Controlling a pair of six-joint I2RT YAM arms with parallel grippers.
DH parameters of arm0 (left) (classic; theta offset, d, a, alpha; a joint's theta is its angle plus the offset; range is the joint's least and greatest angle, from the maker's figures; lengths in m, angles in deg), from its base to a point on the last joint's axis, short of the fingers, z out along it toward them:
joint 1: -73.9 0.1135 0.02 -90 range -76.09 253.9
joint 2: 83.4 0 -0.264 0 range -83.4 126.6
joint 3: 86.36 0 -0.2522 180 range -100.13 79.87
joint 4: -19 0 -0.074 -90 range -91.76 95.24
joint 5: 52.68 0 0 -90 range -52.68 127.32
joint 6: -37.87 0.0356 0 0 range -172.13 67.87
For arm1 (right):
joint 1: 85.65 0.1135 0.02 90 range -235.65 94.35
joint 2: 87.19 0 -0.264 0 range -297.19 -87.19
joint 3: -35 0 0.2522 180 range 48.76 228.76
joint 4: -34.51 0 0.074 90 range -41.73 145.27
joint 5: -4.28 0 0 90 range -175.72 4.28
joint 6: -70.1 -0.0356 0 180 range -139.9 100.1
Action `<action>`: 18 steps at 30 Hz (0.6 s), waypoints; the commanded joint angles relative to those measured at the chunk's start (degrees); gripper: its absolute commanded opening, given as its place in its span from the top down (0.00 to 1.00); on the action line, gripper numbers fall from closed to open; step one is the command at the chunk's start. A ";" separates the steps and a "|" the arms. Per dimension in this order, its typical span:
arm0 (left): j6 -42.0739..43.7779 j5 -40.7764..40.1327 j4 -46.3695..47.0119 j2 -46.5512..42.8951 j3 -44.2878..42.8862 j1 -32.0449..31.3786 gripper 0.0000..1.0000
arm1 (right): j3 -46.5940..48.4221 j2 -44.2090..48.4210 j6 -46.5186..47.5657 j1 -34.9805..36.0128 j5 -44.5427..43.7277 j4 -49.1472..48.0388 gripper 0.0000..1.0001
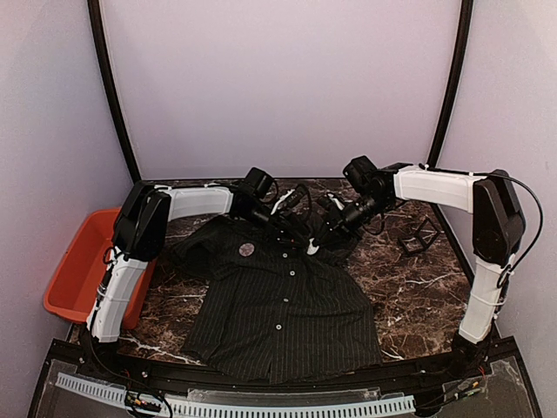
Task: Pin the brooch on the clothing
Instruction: Pin the brooch to the flattened clothing.
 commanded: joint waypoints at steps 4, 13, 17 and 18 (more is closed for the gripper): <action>-0.43 0.47 -0.29 0.43 -0.50 0.39 0.48 | -0.47 1.70 1.19 0.32 1.48 -0.14 1.00; -0.16 -0.34 -0.74 0.78 -0.71 -0.33 0.48 | 0.58 2.01 1.02 0.29 2.70 -0.14 1.00; 0.22 -0.68 -1.39 1.10 -0.91 -0.74 0.48 | 0.63 2.07 0.84 0.39 3.00 -0.22 1.00; 0.24 -0.68 -1.46 1.20 -0.94 -0.80 0.48 | 0.63 2.16 0.89 0.43 3.08 -0.26 1.00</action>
